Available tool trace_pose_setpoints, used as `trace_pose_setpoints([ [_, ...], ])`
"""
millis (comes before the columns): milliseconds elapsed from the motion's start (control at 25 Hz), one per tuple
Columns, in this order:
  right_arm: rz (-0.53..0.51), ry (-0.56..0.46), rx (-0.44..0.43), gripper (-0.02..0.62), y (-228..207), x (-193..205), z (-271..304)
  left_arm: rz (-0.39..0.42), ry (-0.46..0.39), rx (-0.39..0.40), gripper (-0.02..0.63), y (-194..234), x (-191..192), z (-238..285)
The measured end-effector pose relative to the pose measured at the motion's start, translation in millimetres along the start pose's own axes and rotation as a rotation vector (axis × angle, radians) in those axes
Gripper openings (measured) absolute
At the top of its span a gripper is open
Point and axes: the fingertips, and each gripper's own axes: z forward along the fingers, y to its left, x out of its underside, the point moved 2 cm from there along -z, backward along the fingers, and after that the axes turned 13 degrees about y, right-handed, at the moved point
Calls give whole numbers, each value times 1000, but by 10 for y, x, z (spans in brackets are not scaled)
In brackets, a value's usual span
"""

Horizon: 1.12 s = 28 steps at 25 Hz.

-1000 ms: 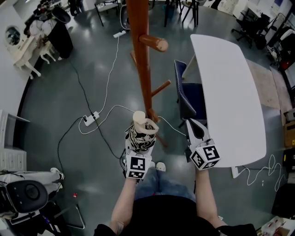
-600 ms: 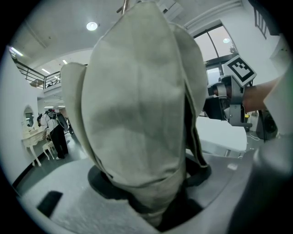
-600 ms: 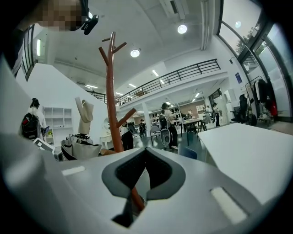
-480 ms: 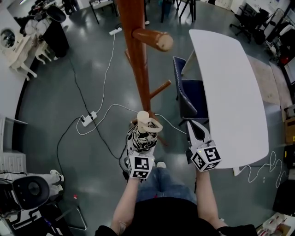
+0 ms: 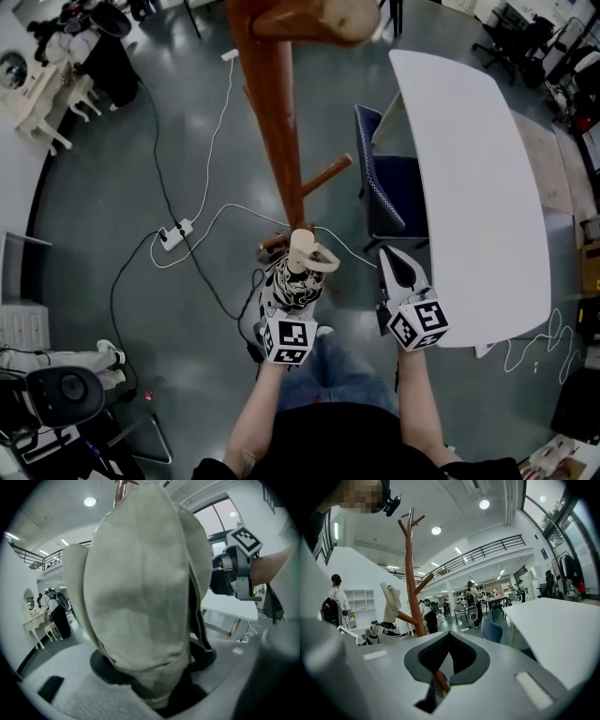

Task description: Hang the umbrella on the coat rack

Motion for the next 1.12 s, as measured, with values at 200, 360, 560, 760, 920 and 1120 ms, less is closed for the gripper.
trace_pose_setpoints([
  [200,-1,9,-19,11,2,39,60,-23,29,-25,304,-8,175,61],
  [360,-5,20,-39,11,43,100,104,-26,35,-60,304,74,215,158],
  [560,-11,41,-44,11,51,155,131,-32,37,-86,304,138,218,229],
  [760,-5,45,-41,11,34,180,106,-28,30,-104,304,173,219,215],
  [920,0,48,-37,11,22,220,71,-29,37,-95,304,93,334,162],
  [1120,3,50,-40,11,38,266,112,-20,65,-94,304,43,476,195],
])
